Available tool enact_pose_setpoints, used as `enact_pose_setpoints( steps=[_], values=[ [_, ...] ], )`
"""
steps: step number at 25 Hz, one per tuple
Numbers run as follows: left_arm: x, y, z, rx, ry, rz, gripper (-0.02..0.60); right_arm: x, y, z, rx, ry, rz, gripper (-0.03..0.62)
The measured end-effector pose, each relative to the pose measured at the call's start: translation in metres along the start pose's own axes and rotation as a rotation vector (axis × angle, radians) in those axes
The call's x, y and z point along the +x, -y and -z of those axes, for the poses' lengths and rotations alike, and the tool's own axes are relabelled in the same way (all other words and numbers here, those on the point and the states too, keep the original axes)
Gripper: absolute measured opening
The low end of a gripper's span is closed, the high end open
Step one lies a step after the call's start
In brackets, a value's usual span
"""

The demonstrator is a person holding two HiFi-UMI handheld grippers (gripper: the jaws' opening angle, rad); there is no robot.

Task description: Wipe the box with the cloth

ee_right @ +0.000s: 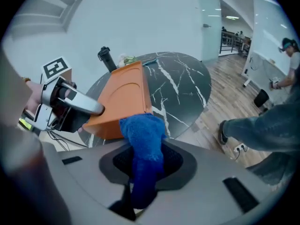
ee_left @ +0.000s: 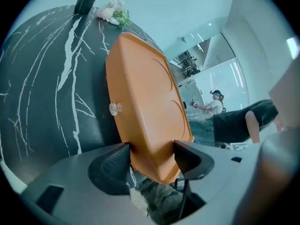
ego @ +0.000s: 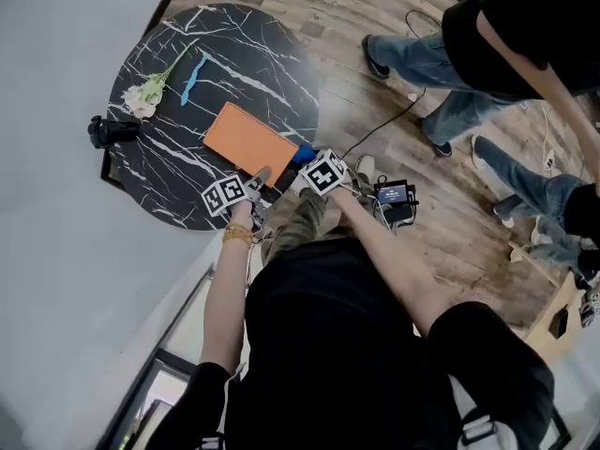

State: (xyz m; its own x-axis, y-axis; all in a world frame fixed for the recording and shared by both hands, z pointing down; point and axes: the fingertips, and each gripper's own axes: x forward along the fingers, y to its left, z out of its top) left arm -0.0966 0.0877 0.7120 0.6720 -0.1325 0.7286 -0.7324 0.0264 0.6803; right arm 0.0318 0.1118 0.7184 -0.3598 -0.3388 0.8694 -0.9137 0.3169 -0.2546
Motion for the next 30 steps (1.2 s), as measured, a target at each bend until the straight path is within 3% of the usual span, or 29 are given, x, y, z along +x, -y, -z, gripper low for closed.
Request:
enact_pose_setpoints(
  steps=[3,7,9,14,16,19,25,27,30],
  values=[
    [0.014,0.011,0.001,-0.063,0.016,-0.011,0.295,0.006,-0.003,-0.001,-0.053,0.008,-0.024,0.083],
    [0.016,0.016,-0.002,-0.080,0.016,-0.020,0.298,0.013,-0.083,0.014,-0.223,-0.006,-0.188,0.081],
    [0.016,0.017,-0.001,-0.078,0.009,-0.016,0.296,0.016,-0.095,0.019,-0.270,-0.004,-0.210,0.081],
    [0.016,0.016,-0.001,-0.071,-0.021,-0.004,0.296,0.008,0.011,-0.008,-0.054,0.063,-0.050,0.081],
    [0.017,0.016,-0.001,-0.076,-0.015,0.005,0.296,0.003,0.041,-0.020,-0.027,0.066,-0.003,0.081],
    [0.018,0.017,-0.001,-0.081,-0.012,0.016,0.298,0.004,0.025,-0.017,-0.047,0.054,-0.001,0.080],
    [0.018,0.017,0.002,-0.089,-0.030,0.031,0.302,0.005,-0.089,0.014,-0.251,0.004,-0.219,0.080],
    [0.015,0.019,0.003,-0.041,-0.047,0.027,0.302,-0.012,-0.080,0.007,-0.239,0.030,-0.223,0.080],
    [0.005,0.021,-0.008,0.021,-0.027,0.053,0.304,-0.051,-0.033,-0.022,-0.196,0.112,-0.141,0.080]
  ],
)
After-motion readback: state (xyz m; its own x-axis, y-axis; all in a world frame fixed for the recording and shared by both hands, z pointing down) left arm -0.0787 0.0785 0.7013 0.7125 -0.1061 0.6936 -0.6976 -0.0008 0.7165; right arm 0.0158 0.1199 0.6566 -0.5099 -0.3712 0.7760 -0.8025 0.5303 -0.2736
